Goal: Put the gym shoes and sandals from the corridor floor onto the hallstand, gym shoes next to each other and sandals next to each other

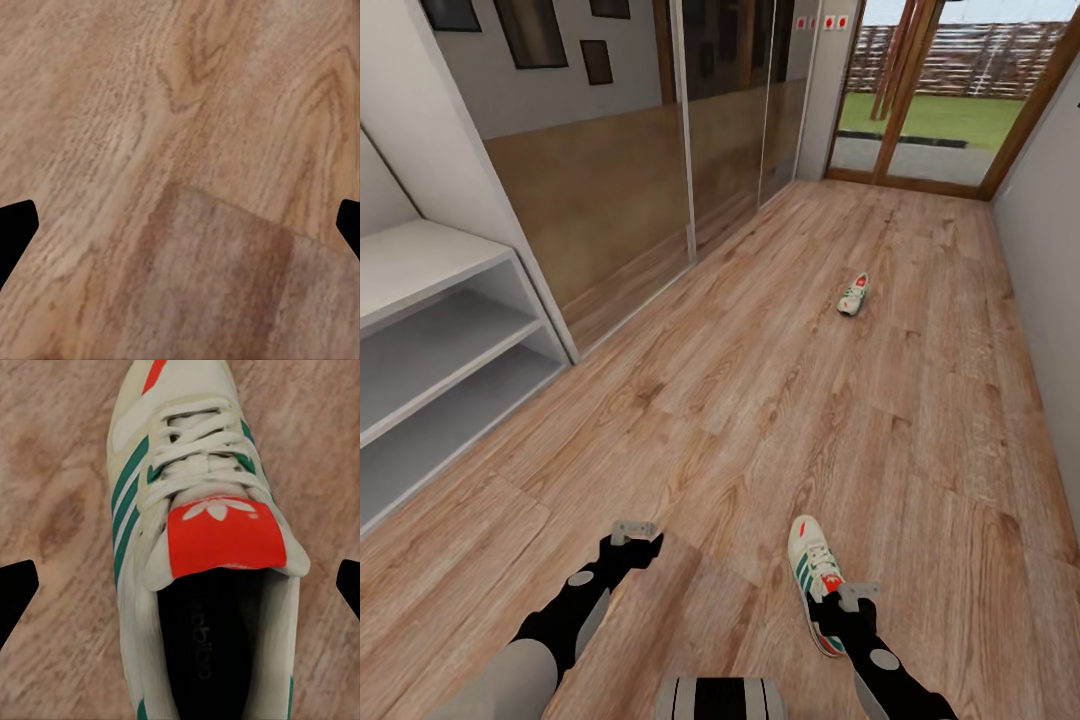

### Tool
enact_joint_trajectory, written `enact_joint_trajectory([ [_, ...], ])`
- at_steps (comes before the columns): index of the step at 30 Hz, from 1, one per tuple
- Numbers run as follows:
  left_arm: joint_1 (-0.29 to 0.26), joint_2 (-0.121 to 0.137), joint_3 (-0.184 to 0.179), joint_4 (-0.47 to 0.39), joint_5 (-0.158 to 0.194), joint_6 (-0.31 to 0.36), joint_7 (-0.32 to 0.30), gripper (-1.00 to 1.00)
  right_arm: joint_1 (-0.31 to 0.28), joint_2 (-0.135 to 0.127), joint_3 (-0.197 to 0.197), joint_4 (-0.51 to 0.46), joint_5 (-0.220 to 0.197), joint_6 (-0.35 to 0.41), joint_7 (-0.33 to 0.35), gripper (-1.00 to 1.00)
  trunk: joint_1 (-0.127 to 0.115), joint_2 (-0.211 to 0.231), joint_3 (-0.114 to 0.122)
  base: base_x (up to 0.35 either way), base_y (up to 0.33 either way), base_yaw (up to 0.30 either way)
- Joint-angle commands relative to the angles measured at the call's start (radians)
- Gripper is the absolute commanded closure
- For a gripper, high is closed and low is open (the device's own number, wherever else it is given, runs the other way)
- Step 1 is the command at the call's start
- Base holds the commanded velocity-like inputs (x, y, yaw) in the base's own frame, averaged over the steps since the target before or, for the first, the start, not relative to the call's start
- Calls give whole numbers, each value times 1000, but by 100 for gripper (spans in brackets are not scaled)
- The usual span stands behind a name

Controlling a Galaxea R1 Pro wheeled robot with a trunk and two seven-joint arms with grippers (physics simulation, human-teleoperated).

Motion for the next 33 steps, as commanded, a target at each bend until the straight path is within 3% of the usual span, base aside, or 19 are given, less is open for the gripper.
enact_joint_trajectory([
  [1,0,-1,6,1,-10,-4,-6,-100,0,0,-2,1,6,-3,-2,-100,0,0,-1,3,0,0],
  [14,-2,0,-1,1,-10,-4,-6,-100,0,0,-2,1,6,-3,0,-100,0,0,-1,1,0,-122],
  [33,-2,2,-1,1,-9,-4,-7,-100,0,0,-1,1,7,-3,-2,-100,0,0,-1,0,0,-11],
])
